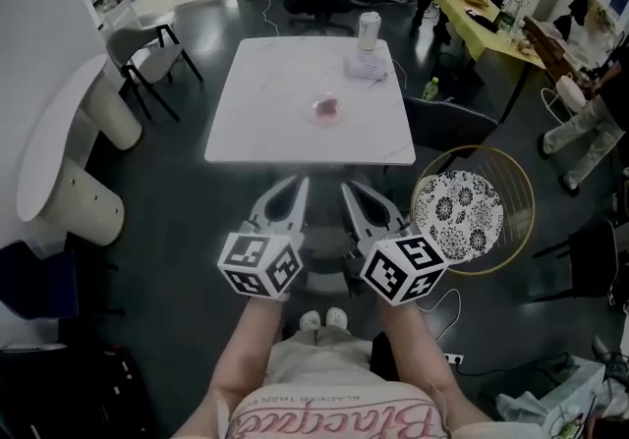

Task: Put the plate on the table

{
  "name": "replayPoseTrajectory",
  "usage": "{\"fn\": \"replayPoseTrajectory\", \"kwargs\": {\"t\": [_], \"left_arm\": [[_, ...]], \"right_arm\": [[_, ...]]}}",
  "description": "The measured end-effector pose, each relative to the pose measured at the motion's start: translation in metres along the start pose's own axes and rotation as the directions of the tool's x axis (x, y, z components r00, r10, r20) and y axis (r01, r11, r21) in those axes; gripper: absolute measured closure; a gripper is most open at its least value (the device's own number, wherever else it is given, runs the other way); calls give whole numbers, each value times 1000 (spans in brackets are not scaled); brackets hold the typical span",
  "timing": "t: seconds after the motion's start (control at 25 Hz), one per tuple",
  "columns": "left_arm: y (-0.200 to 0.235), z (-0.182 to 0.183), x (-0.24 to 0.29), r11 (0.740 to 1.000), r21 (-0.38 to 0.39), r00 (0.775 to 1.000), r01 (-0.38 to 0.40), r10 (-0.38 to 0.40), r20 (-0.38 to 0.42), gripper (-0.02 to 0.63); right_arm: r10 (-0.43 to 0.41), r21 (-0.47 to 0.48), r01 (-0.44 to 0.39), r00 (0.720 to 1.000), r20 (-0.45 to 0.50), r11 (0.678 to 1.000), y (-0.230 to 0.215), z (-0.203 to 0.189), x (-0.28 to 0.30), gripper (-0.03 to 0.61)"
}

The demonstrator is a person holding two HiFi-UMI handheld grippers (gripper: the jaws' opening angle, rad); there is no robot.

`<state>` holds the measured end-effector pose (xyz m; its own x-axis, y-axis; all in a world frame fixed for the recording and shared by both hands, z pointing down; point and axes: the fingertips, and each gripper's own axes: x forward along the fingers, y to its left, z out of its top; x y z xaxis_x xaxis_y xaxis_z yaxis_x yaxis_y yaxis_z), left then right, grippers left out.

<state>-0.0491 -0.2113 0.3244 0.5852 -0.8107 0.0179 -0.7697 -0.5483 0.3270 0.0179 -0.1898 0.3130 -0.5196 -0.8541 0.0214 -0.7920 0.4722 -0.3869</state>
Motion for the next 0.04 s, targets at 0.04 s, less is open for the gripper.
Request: {"fn": "replayPoseTrajectory", "kwargs": {"t": [0.04], "left_arm": [[1, 1, -1, 1000, -3, 1000, -6, 6, 7, 598]], "right_arm": [[3, 7, -2, 1000, -3, 1000, 0, -2, 1, 577]]}}
